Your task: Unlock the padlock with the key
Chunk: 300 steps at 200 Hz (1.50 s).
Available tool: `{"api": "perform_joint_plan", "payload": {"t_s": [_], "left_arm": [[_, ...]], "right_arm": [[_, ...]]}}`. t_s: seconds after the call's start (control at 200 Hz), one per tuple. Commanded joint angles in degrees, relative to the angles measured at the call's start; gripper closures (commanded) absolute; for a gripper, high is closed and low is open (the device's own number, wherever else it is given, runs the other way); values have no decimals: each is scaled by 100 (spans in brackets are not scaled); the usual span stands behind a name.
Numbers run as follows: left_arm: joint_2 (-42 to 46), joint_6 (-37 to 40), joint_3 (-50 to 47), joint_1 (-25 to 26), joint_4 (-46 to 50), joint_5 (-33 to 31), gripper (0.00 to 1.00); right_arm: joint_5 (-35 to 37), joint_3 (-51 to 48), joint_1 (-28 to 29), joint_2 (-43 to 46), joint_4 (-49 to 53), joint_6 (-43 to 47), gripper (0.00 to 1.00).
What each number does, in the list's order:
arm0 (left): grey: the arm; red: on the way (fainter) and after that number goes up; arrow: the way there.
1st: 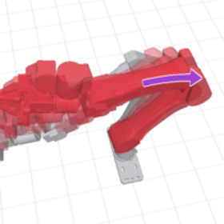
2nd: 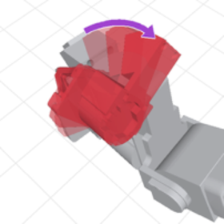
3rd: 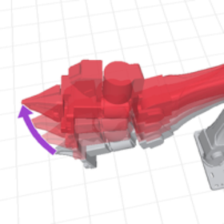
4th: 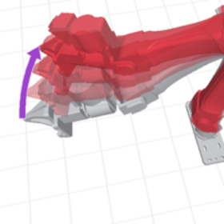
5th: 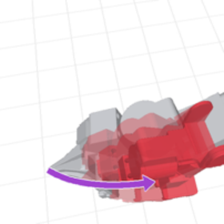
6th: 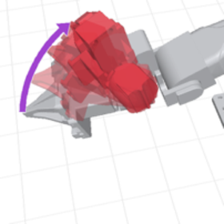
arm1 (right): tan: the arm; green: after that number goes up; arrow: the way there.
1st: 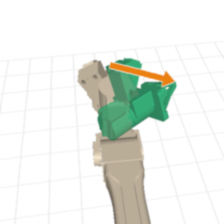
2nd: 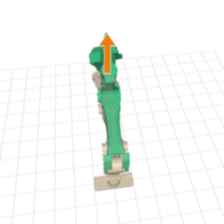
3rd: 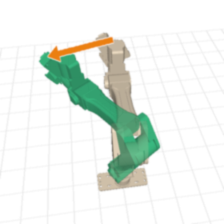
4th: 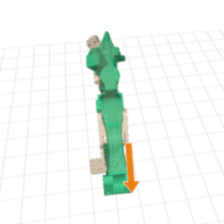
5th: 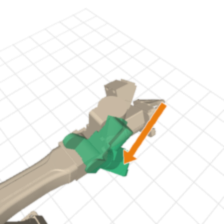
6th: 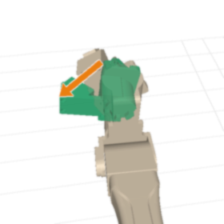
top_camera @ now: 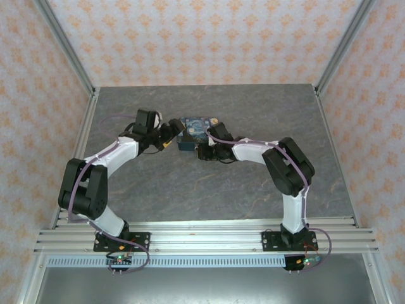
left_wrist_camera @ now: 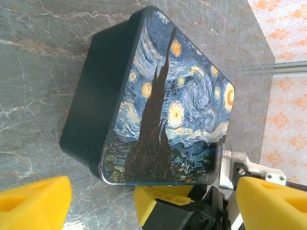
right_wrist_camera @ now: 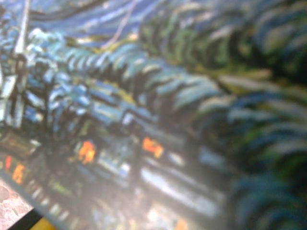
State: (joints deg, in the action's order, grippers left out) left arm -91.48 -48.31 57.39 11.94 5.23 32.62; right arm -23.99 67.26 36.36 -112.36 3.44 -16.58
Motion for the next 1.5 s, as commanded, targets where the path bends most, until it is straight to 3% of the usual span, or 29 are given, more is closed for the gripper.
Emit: {"api": "perform_joint_plan", "payload": {"t_s": [0.0,0.295,0.515,0.941,1.126,1.496], "left_arm": [[-79,-27,194,-72,-153,98,11],[-202,340,492,-86,341,-344,11],[-479,1124,1065,25,1313,-1198,11],[-1391,2151,1978,884,2314,-2852,11],[-1577,2101,1943,1098,2436,-3056,11],[-1711,1799,1550,1168,2184,-2799,12]], "right_arm": [[61,166,38,-97,-98,31,70],[185,-24,39,71,-84,-47,100],[149,-421,4,253,-373,-398,100],[-33,-1267,-265,583,-1139,-1173,100],[-9,-1547,-314,583,-1660,-1788,100],[347,-1813,-314,518,-2589,-3037,100]]}}
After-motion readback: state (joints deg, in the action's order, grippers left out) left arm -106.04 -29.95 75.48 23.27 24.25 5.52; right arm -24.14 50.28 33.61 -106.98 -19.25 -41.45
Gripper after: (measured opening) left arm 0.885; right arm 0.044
